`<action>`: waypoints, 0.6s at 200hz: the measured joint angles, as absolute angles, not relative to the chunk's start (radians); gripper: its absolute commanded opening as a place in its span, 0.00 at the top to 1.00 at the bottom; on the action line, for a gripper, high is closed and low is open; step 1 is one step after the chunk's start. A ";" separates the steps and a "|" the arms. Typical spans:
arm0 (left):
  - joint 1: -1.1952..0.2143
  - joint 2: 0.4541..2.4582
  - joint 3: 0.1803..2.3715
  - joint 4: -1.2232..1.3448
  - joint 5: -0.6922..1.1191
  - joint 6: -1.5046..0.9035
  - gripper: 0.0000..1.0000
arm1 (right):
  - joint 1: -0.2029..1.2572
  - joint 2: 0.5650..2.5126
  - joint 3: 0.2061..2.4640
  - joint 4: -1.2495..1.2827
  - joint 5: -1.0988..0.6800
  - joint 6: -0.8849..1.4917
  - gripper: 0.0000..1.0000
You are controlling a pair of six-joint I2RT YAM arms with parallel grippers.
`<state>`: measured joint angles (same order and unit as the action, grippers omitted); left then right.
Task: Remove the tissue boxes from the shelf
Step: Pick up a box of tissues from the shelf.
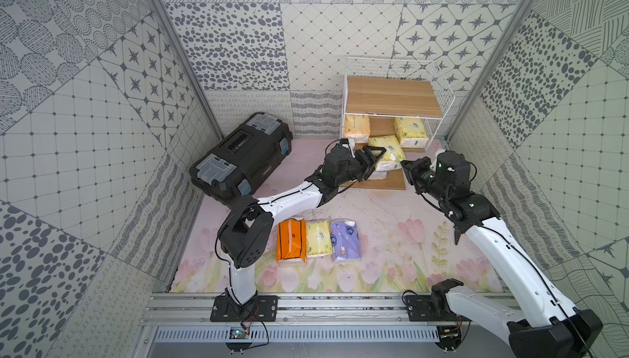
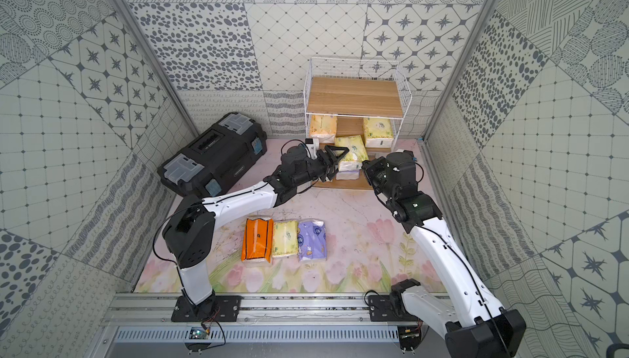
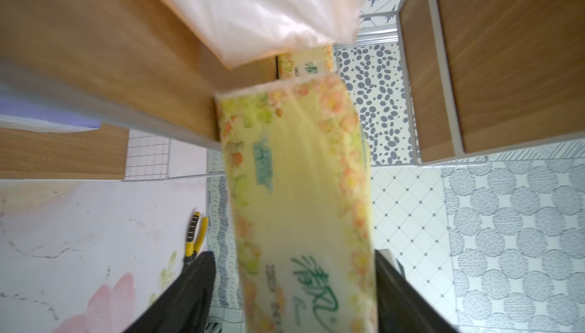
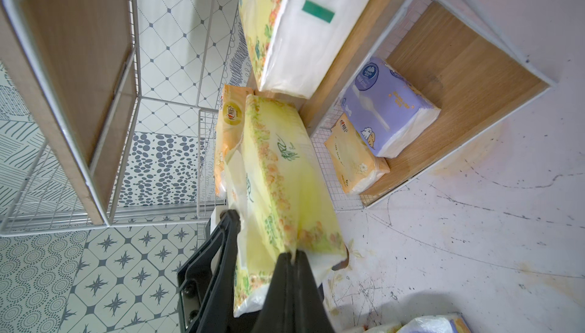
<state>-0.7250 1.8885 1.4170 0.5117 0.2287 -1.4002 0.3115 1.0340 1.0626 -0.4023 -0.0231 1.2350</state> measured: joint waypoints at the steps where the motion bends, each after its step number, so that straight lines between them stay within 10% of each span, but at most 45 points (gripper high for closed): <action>1: -0.725 1.889 1.418 0.513 0.229 -1.401 0.40 | 0.311 1.034 1.063 -0.403 -0.023 1.234 1.00; 21: -0.727 1.894 1.422 0.525 0.241 -1.405 0.53 | 0.311 1.024 1.061 -0.406 -0.022 1.225 1.00; 50: -0.735 1.897 1.422 0.538 0.252 -1.404 0.68 | 0.307 1.002 1.056 -0.417 -0.021 1.192 0.70; 120: -0.779 1.873 1.393 0.537 0.250 -1.366 0.73 | 0.294 0.820 1.043 -0.469 0.024 0.971 0.34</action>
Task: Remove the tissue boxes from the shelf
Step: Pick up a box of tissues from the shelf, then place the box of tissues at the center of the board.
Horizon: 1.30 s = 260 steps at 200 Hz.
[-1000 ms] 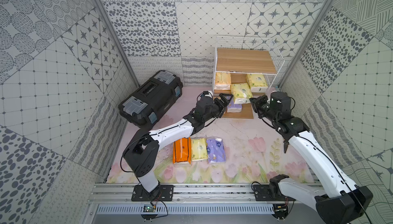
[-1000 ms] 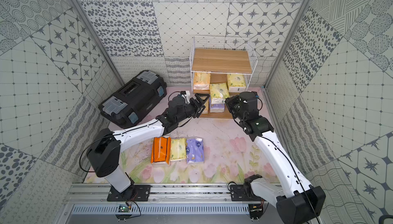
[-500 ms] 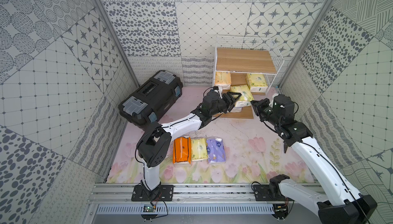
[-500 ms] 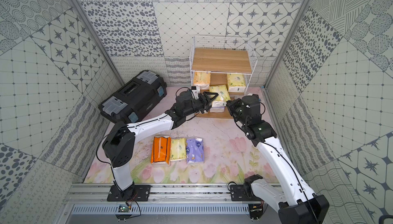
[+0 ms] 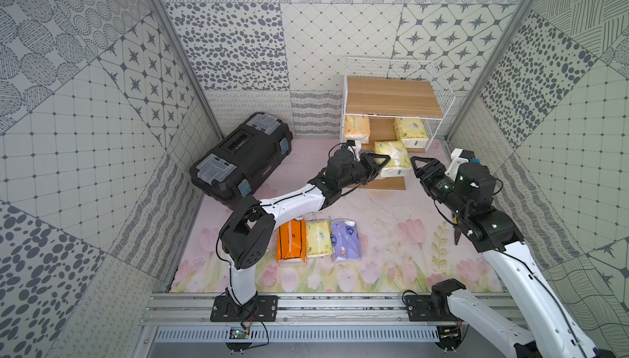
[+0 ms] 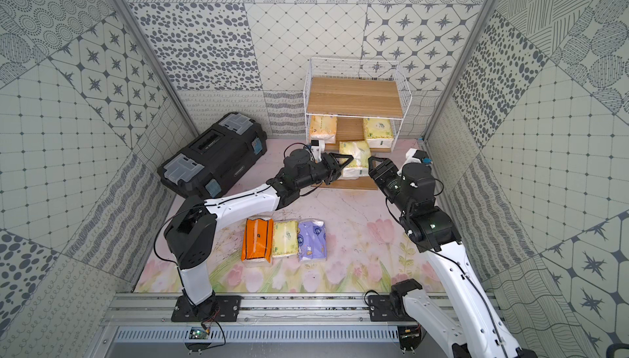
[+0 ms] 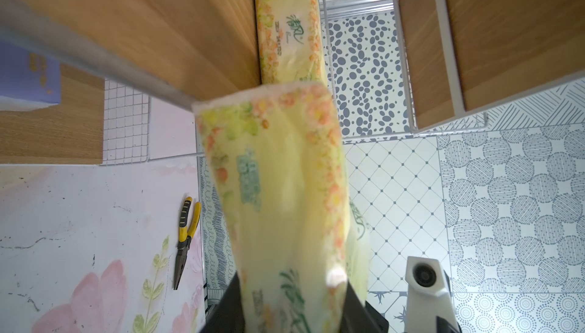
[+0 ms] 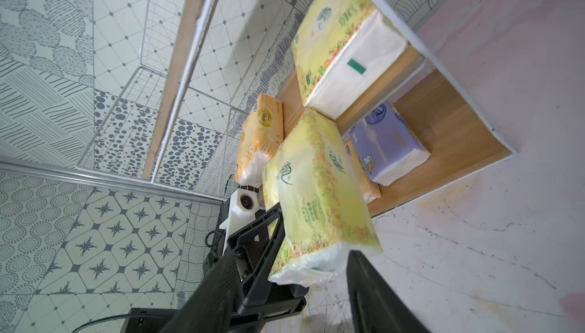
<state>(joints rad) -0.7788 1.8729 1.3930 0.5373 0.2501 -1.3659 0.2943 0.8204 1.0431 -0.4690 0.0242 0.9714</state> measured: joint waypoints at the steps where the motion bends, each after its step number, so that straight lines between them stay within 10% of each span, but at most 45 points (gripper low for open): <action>1: -0.780 1.871 1.391 0.538 0.250 -1.365 0.73 | 0.294 0.817 1.042 -0.469 0.024 0.970 0.34; 180: -1.104 1.863 0.963 0.569 0.016 -1.321 0.69 | 0.286 0.576 0.658 -0.675 0.019 0.881 0.33; 260: -1.165 1.864 0.969 0.405 -0.112 -1.351 0.26 | 0.286 0.618 0.551 -0.670 -0.020 0.944 0.33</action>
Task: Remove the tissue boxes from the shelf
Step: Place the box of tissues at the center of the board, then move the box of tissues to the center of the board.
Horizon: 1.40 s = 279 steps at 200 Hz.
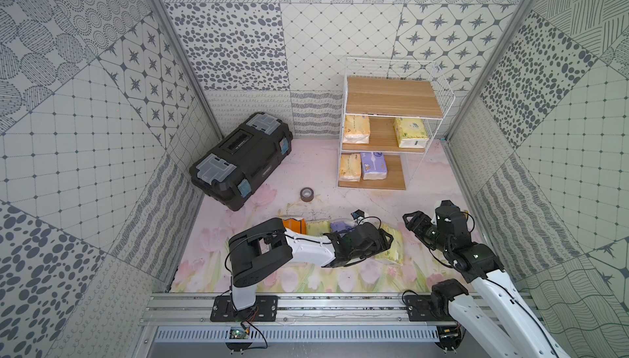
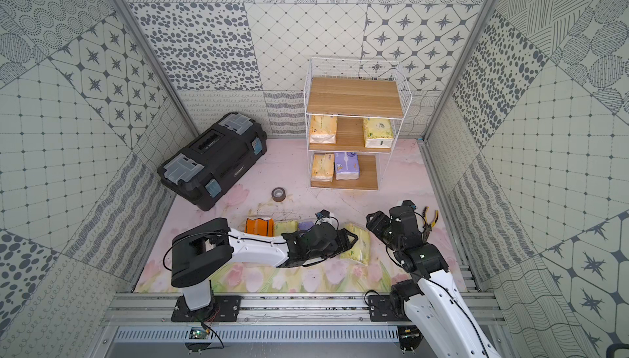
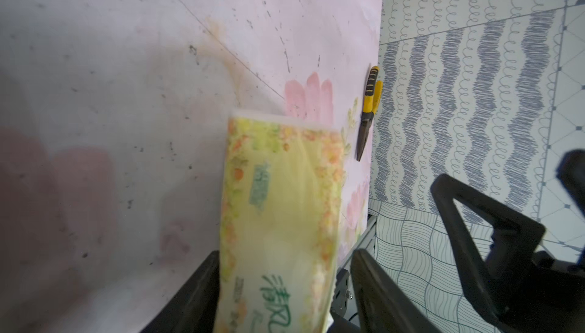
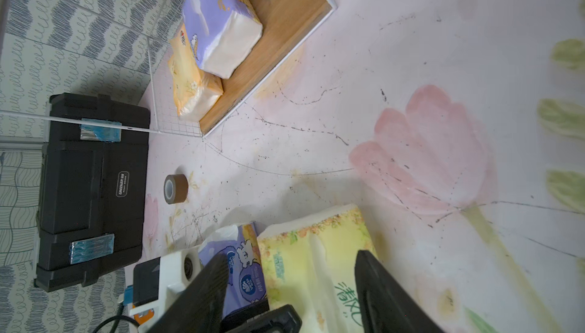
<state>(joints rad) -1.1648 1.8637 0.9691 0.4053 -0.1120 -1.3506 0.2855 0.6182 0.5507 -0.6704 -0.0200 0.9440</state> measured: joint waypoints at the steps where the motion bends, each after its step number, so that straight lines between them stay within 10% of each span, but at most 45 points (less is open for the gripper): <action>1: -1.165 1.863 0.969 0.403 -0.113 -1.353 0.25 | 0.286 0.619 0.550 -0.670 -0.021 0.944 0.33; 59: -1.222 1.692 0.936 0.237 -0.279 -1.357 0.10 | 0.285 0.698 0.485 -0.603 -0.090 0.963 0.28; 279: -1.122 1.251 0.731 0.006 -0.464 -1.253 0.14 | 0.553 1.240 0.469 -0.192 -0.329 1.015 0.53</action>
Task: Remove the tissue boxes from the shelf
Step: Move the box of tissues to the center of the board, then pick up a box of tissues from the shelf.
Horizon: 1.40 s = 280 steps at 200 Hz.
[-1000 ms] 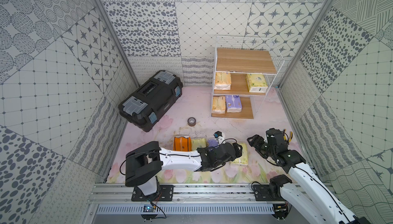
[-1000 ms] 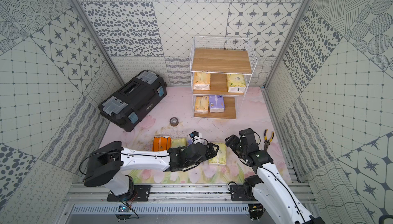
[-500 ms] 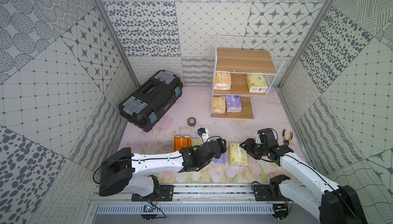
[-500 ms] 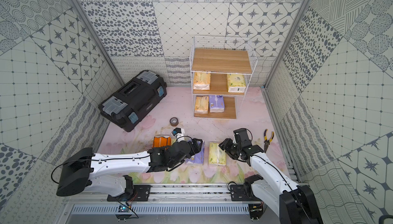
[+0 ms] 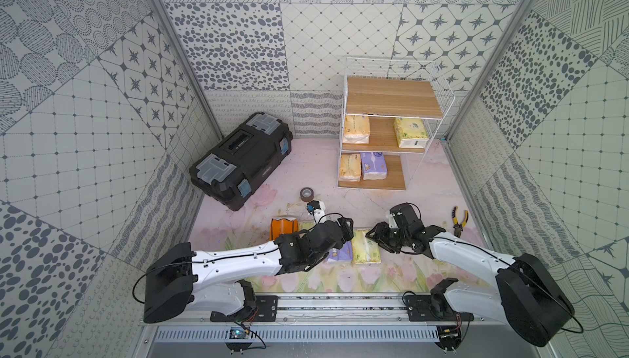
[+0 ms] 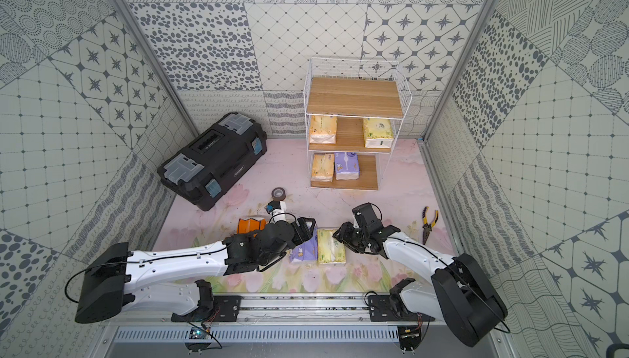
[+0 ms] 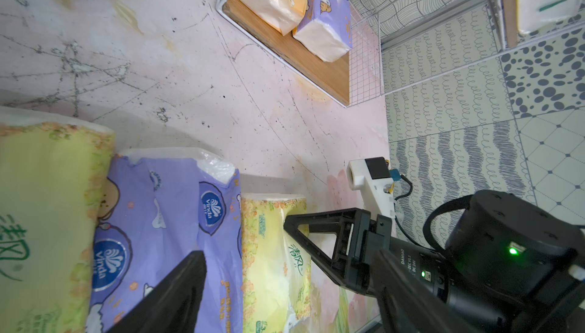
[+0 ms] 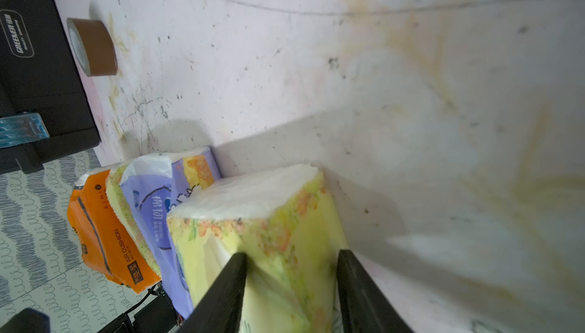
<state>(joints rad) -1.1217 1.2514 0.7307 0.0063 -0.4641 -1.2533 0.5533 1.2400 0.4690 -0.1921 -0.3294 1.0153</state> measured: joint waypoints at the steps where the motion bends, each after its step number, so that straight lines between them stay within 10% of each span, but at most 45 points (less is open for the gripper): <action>1: -1.121 1.250 0.730 0.006 -0.464 -1.254 0.14 | 0.555 1.242 0.470 -0.190 -0.329 1.017 0.53; 122: -1.102 1.109 0.625 -0.037 -0.479 -1.271 0.14 | 0.769 1.514 0.597 0.083 -0.284 1.217 0.40; 212: -1.053 1.073 0.558 0.011 -0.474 -1.280 0.13 | 0.598 1.114 0.716 -0.126 -0.070 1.062 0.38; 280: -1.049 1.051 0.527 0.063 -0.474 -1.280 0.12 | 0.465 1.181 1.036 -0.152 -0.031 0.925 0.44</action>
<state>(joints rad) -1.0489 1.0512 0.5270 0.0631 -0.4744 -1.2800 0.4648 1.1812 1.0355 -0.1520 -0.0311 0.9245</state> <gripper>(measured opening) 0.873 0.570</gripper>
